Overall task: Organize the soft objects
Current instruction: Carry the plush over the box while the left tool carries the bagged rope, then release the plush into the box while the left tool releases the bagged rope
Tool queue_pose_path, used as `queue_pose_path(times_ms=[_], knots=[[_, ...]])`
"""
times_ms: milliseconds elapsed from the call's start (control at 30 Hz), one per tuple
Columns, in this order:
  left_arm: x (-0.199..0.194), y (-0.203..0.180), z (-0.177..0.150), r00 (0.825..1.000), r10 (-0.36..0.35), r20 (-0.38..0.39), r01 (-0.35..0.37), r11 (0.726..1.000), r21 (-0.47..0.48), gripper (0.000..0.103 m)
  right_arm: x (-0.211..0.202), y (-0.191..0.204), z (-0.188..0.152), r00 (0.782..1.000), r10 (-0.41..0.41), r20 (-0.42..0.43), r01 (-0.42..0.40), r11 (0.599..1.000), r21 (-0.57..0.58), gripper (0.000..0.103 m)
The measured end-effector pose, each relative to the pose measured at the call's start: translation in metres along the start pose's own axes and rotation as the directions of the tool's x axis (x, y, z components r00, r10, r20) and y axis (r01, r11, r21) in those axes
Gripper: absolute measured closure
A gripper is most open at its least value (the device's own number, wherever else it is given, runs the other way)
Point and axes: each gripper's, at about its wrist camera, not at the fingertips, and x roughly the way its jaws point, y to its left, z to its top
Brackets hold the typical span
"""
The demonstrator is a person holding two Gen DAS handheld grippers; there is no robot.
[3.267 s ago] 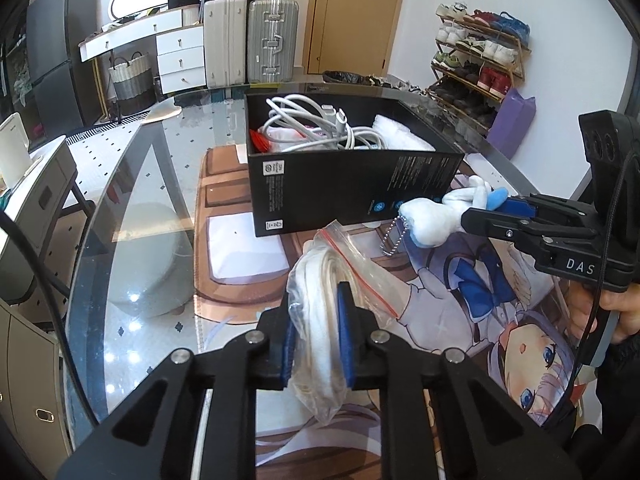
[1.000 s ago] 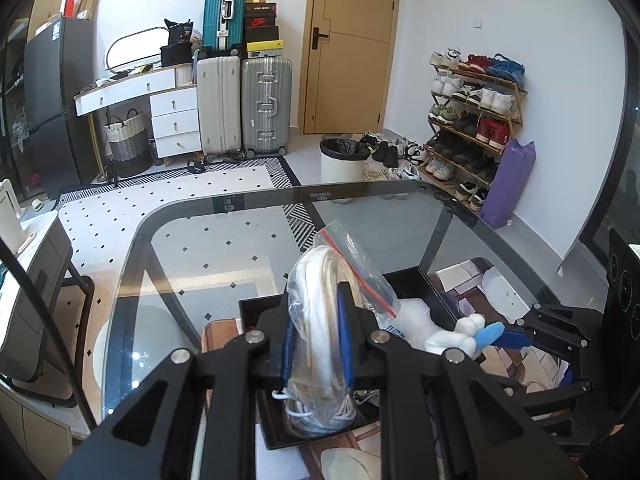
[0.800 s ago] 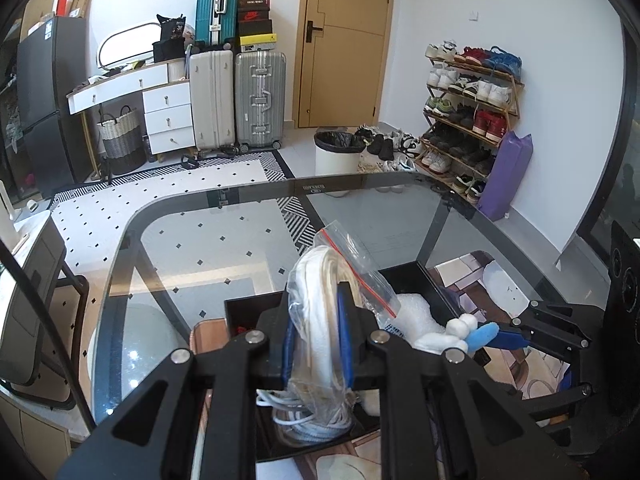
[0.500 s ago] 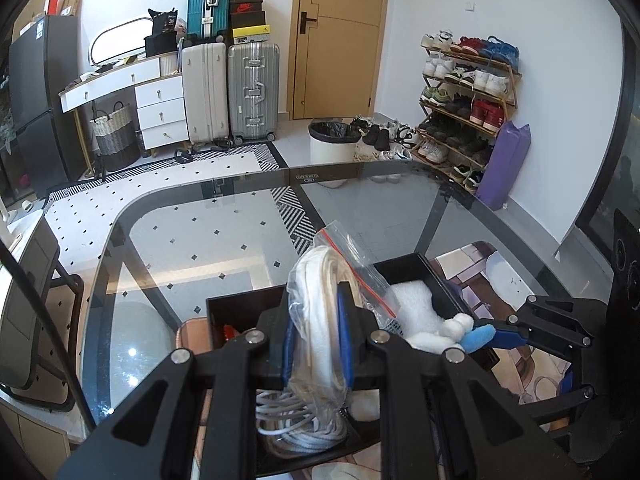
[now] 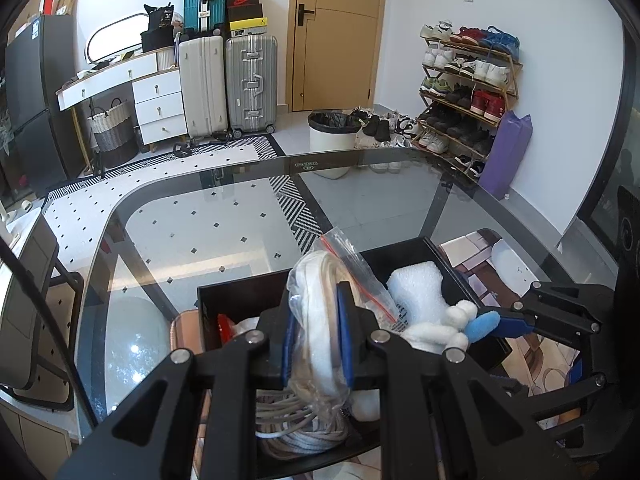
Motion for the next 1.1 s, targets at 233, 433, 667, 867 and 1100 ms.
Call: queue_pose_path(times_ms=[233,433,667,867,1100], knots=[[0.003,0.000,-0.006,1.000,0.005,-0.005,-0.004,1.000,0.002,0.087,0.002,0.000,-0.001,1.000,-0.002,-0.008,0.001,1.000,-0.006,0.064],[0.003,0.000,-0.010,1.000,0.014,-0.009,-0.014,1.000,0.010,0.087,0.003,-0.001,0.000,1.000,-0.006,-0.009,0.006,1.000,-0.007,0.064],[0.002,-0.002,-0.015,1.000,0.011,-0.021,-0.011,1.000,0.010,0.086,0.001,0.000,-0.002,1.000,-0.018,-0.006,0.018,1.000,-0.012,0.062],[-0.001,-0.003,-0.014,0.999,0.029,-0.026,-0.029,1.000,0.010,0.076,-0.003,0.002,-0.003,0.999,-0.036,0.004,0.036,0.999,-0.033,0.054],[-0.017,-0.003,-0.017,0.997,0.071,-0.008,-0.071,0.997,0.015,0.051,-0.031,0.002,-0.009,0.995,-0.032,0.096,0.034,0.999,-0.028,0.012]])
